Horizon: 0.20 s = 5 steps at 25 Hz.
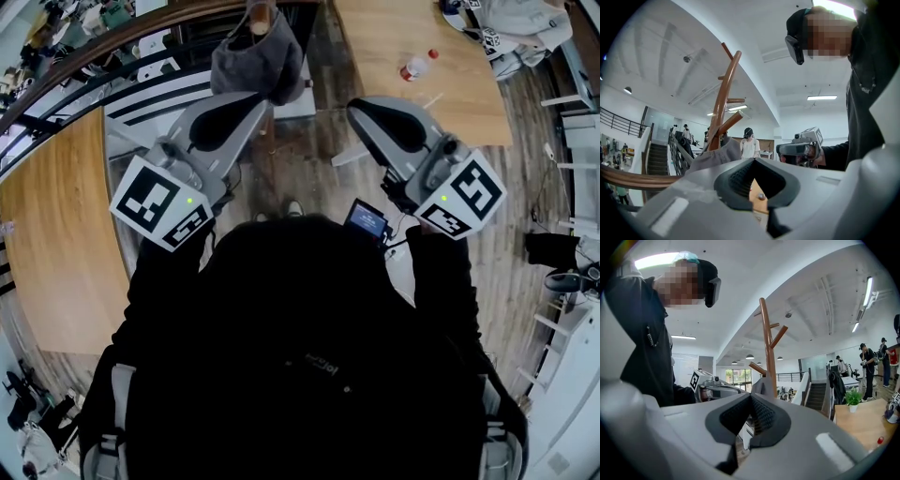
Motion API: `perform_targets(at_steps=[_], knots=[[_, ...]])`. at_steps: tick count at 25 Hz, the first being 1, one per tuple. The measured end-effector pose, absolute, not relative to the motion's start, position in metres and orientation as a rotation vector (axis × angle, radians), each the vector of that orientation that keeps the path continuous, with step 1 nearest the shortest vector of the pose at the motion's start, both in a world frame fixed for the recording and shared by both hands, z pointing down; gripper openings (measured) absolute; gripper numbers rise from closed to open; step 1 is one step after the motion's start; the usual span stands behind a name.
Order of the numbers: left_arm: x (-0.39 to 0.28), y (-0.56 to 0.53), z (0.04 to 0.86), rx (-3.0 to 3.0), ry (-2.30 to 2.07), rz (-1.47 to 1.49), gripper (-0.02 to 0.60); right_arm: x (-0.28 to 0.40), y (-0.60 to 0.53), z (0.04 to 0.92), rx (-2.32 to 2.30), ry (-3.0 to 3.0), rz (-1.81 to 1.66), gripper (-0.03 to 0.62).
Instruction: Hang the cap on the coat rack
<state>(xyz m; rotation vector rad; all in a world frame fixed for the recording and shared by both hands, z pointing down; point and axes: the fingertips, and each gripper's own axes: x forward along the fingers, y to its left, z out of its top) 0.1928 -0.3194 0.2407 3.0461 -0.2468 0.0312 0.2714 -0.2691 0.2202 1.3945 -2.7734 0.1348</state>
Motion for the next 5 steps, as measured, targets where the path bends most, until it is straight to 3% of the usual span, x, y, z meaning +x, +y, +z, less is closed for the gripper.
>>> perform_targets(at_steps=[5], knots=[[0.192,-0.342,0.219,3.022,-0.233,0.058,0.003,0.281,-0.290,0.202,1.420,-2.731,0.190,0.006]])
